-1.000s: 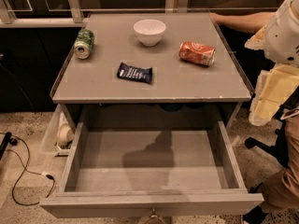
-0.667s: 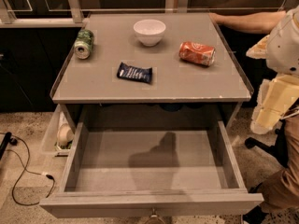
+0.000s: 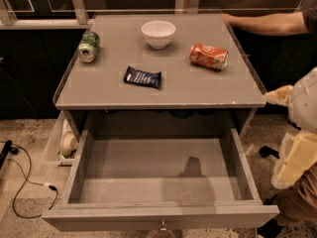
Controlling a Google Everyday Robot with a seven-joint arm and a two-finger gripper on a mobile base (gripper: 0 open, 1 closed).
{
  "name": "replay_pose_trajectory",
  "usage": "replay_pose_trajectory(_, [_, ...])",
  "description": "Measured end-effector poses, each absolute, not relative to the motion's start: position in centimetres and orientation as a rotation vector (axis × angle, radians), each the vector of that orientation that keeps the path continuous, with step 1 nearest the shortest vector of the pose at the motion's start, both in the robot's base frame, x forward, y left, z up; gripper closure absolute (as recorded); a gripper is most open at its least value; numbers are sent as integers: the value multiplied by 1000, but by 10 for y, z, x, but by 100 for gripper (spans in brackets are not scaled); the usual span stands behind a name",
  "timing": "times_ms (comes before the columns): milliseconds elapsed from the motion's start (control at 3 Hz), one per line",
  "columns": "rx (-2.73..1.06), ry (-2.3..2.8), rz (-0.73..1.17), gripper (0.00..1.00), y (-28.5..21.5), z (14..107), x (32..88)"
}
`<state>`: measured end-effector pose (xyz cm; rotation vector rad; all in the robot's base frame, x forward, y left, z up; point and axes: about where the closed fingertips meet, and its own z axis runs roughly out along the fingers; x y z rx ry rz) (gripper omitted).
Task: Close top drawer
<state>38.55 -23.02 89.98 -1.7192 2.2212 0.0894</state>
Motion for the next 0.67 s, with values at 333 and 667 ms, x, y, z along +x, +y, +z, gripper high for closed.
replay_pose_trajectory(333, [-1690,2225,188,0,-238,864,345])
replay_pose_trajectory(667, [-1676,2207,238,19,-241,846,307])
